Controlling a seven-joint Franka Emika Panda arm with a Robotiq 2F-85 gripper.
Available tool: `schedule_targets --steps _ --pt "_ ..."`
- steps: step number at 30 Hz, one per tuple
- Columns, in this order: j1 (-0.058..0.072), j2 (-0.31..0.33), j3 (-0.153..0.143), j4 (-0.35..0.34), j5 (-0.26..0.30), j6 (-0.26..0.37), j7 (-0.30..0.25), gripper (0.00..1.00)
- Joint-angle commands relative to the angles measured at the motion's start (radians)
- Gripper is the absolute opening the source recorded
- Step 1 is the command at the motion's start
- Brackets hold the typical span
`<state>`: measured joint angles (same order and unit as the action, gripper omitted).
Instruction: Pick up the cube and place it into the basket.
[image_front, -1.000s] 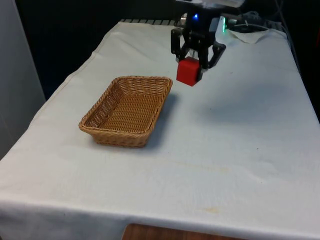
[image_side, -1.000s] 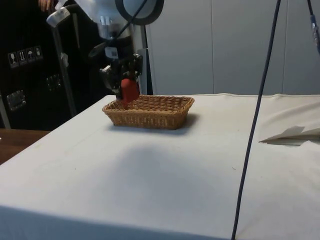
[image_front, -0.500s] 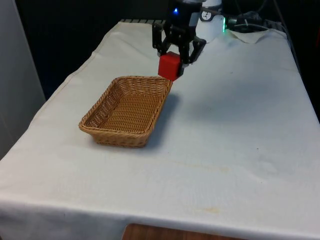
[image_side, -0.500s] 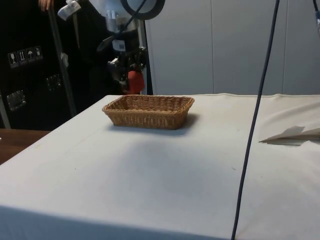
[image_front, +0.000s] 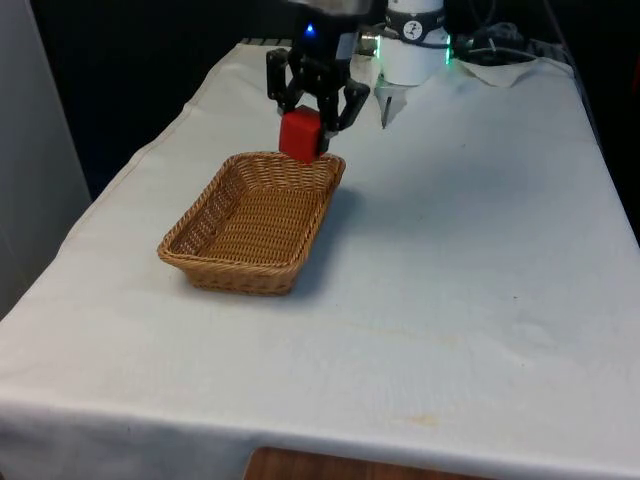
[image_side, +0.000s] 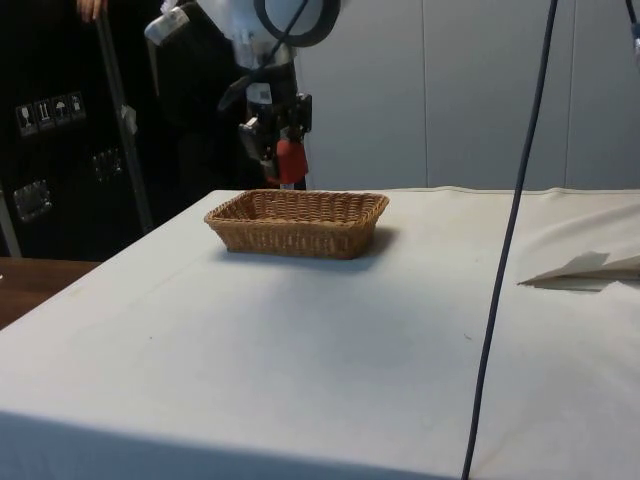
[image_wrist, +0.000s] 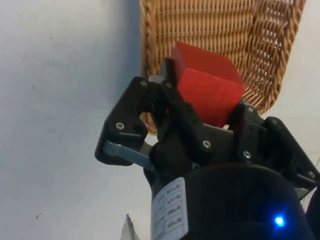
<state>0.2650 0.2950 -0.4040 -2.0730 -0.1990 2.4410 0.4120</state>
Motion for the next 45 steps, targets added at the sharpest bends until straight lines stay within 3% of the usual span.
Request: schedule_targets --steps 1,2,3,4,10,11,12,14,18,19,20,27,28,29,30,35,36,37,43,44,45 --pt "-0.012 0.01 0.002 -0.005 0.019 0.022 -0.027 0.02" --pt "-0.015 0.016 -0.001 -0.006 0.023 0.029 -0.035 0.02" --pt "-0.003 0.011 -0.008 0.0 0.005 0.011 -0.014 0.02" --pt "-0.016 0.021 -0.005 -0.006 0.027 0.034 -0.042 0.02" --pt "-0.027 0.066 -0.026 0.0 0.074 0.07 -0.106 0.02" --pt "-0.014 0.063 -0.037 0.001 0.057 0.059 -0.088 0.02" --pt "-0.028 0.073 -0.029 0.002 0.081 0.073 -0.116 0.02" --pt "-0.033 0.09 -0.036 0.012 0.1 0.081 -0.143 0.02" --pt "-0.039 0.114 -0.047 0.028 0.122 0.085 -0.176 0.02" --pt "-0.026 0.112 -0.059 0.028 0.108 0.078 -0.159 0.02" --pt "-0.04 0.119 -0.05 0.033 0.128 0.085 -0.184 0.02" --pt "-0.05 0.172 -0.067 0.069 0.184 0.09 -0.252 0.02" --pt "-0.036 0.17 -0.082 0.068 0.172 0.082 -0.239 0.02" --pt "-0.053 0.18 -0.068 0.075 0.193 0.091 -0.262 0.02" --pt "-0.056 0.197 -0.07 0.088 0.211 0.092 -0.28 0.02" --pt "-0.066 0.256 -0.076 0.135 0.278 0.092 -0.343 0.02" --pt "-0.048 0.249 -0.092 0.126 0.261 0.089 -0.324 0.02" --pt "-0.067 0.266 -0.077 0.143 0.289 0.092 -0.354 0.02" --pt "-0.072 0.317 -0.086 0.185 0.354 0.088 -0.413 0.02" --pt "-0.057 0.322 -0.103 0.185 0.352 0.089 -0.407 0.02" --pt "-0.072 0.33 -0.088 0.196 0.373 0.087 -0.429 0.02"
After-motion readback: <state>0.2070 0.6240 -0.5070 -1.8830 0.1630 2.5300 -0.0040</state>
